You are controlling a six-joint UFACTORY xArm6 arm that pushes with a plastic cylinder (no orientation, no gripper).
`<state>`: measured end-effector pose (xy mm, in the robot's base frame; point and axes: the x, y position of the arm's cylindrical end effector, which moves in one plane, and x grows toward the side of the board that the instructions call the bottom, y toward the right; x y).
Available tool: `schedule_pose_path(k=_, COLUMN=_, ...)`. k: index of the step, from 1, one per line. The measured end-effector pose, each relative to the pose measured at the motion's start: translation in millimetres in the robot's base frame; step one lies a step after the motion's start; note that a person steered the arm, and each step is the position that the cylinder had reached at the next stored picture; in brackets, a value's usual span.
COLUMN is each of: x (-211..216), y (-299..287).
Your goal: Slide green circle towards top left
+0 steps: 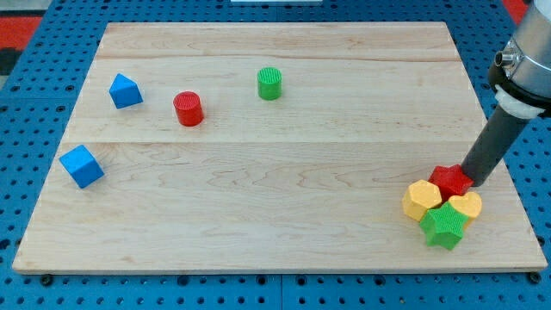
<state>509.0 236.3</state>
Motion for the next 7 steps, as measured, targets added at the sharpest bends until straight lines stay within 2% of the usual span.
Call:
schedule_pose_path(k=1, x=-14, y=14)
schedule_pose_path(k=2, x=-57, y=16)
schedule_pose_path(k=4, x=-73, y=6)
schedule_pose_path(k=5, x=-99, y=-14)
schedule_pose_path(k=6, x=-152, y=-67)
schedule_pose_path(k=7, x=-172, y=-112)
